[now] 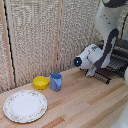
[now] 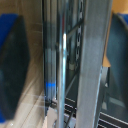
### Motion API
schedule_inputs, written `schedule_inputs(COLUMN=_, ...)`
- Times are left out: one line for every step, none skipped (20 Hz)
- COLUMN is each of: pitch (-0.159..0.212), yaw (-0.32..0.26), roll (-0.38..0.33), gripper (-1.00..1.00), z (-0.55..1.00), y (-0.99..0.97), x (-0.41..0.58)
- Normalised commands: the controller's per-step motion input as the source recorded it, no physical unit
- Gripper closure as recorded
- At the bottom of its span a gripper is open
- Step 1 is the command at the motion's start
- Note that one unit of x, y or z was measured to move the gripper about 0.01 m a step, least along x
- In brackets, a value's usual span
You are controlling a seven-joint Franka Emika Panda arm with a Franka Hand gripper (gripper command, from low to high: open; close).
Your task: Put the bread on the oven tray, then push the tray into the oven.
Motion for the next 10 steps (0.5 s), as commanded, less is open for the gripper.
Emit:
schedule_inputs(pitch=0.000, yaw=0.051, roll=0.002, gripper=1.00, z=0.10, y=-0.04, x=-0.011)
schedule_inputs(pitch=0.000, yaw=0.049, roll=0.016, gripper=1.00, z=0.10, y=-0.04, x=0.000)
schedule_inputs(pitch=0.000, yaw=0.043, roll=0.039, gripper=1.00, z=0.17, y=-0.10, x=0.000)
schedule_inputs(pitch=0.000, yaw=0.050, roll=0.072, gripper=1.00, z=0.21, y=-0.17, x=0.000)
schedule_inputs(pitch=0.000, yaw=0.044, roll=0.093, gripper=1.00, z=0.26, y=-0.24, x=0.000)
schedule_inputs(pitch=0.000, yaw=0.046, roll=0.114, gripper=1.00, z=0.33, y=-0.27, x=0.000)
schedule_inputs(pitch=0.000, yaw=0.054, roll=0.144, gripper=1.00, z=0.38, y=-0.38, x=0.000)
schedule_inputs(pitch=0.000, yaw=0.083, roll=0.156, gripper=1.00, z=0.49, y=-0.48, x=0.000)
schedule_inputs(pitch=0.000, yaw=0.094, roll=0.182, gripper=1.00, z=0.57, y=-0.54, x=0.000)
schedule_inputs(pitch=0.000, yaw=0.109, roll=0.168, gripper=1.00, z=0.63, y=-0.52, x=0.000)
